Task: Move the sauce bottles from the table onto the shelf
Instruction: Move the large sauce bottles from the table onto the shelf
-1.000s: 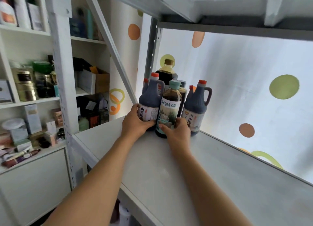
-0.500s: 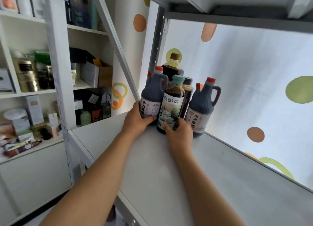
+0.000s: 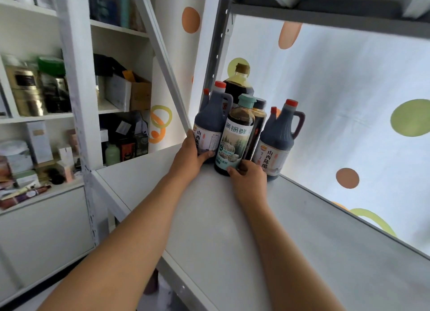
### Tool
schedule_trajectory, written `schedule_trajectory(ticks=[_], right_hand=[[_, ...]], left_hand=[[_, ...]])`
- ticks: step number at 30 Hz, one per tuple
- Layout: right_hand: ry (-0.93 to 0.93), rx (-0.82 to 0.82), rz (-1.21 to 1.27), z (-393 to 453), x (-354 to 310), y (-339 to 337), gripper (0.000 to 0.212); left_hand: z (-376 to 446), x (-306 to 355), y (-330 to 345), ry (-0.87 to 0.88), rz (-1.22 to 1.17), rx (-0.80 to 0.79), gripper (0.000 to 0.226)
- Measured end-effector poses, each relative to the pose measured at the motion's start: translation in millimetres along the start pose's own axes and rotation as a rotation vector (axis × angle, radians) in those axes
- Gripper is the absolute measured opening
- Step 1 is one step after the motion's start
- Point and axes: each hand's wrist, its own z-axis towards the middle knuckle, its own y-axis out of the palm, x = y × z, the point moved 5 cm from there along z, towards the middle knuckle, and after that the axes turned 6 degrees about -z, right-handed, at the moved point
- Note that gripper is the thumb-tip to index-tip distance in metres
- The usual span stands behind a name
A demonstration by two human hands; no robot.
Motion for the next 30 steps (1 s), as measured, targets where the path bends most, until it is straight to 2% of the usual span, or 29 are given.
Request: schedule_trajectory(ticks=[2,5,10,13,18,21,23,26,30], right_hand=[[-0.005,-0.022,-0.075,-2.1,-2.9,-2.3,0.021],[-0.027,-0.081,-0.328,-11.1,-13.4,0.4,0.028],[0.012,-0.189,-0.421,-36.2,-15.3,-0.3,0.045],[-0.05,-0.28,-0.612,-60.2,-15.4,-9.7,0.05],[-0.052,-0.468,-0.73,-98.3,-16.9,-21.6,0.064],[-0.042,-0.553,-0.746,-122.0,-17.9,-32.6,0.067],[-0.073,-0.591,-0.741,-141.2,-21.4,-41.3,0.068],[-0.175,-0.614,-0.743,-171.2,-30.8,-54.2,0.068],[-0.358,-0.685,-0.707,-226.6,-42.3,-74.5,0.065]], left_hand=[[-1.3,2.4,0.3,0.003,0.022,0.003,0.086],[-7.7,2.6,6.5,-0.034,0.168,-0.047,0.098],[-25.3,0.6,6.7,-0.116,0.5,-0.014,0.091],[-41.7,0.5,4.2,-0.158,0.684,-0.117,0.077],[-84.8,19.0,-3.1,-0.124,0.928,-0.376,0.062],[-132.7,36.8,-11.1,-0.057,0.924,-0.502,0.059],[-170.3,52.1,-19.9,-0.014,0.903,-0.529,0.057],[-227.6,75.5,-38.2,0.017,0.868,-0.5,0.054],[-312.2,90.2,-68.0,-0.043,0.805,-0.415,0.056]])
